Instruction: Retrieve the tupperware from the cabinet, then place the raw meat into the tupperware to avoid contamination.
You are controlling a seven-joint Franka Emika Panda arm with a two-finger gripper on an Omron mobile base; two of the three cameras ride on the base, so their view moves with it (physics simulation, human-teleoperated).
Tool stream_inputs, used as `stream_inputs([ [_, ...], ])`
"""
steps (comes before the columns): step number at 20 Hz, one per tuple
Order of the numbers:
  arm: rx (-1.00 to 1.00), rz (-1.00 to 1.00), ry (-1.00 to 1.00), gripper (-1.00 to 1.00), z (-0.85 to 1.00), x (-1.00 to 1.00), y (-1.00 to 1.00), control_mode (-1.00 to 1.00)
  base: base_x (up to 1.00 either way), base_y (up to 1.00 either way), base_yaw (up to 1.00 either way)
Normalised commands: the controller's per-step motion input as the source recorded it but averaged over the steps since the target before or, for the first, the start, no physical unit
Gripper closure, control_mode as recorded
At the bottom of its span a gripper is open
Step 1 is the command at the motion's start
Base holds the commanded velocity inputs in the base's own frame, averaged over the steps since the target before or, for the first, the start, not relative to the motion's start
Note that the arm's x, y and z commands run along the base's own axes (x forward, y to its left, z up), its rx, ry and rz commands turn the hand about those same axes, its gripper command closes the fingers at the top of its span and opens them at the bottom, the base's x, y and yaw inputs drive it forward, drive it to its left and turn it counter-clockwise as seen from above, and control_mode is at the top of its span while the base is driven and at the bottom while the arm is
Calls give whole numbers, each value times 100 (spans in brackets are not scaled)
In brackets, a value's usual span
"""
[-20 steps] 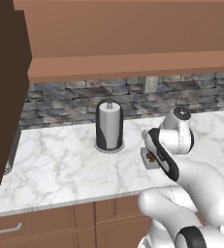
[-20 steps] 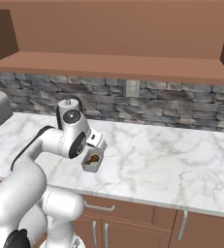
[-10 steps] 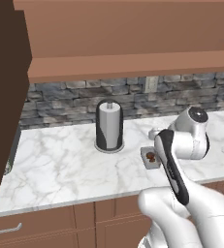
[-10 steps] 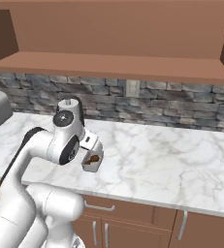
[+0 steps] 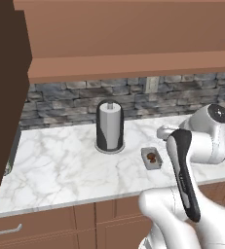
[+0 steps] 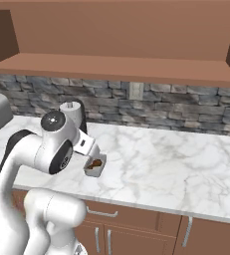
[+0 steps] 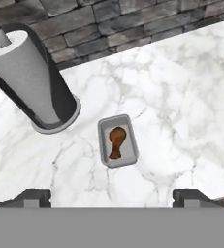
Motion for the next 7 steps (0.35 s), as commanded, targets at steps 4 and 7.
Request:
stream_inputs([
  [4, 2, 5, 1, -100, 58, -43, 0, -100, 0, 0, 0],
  [7, 2, 5, 1, -100, 57, -44, 0, -100, 0, 0, 0],
])
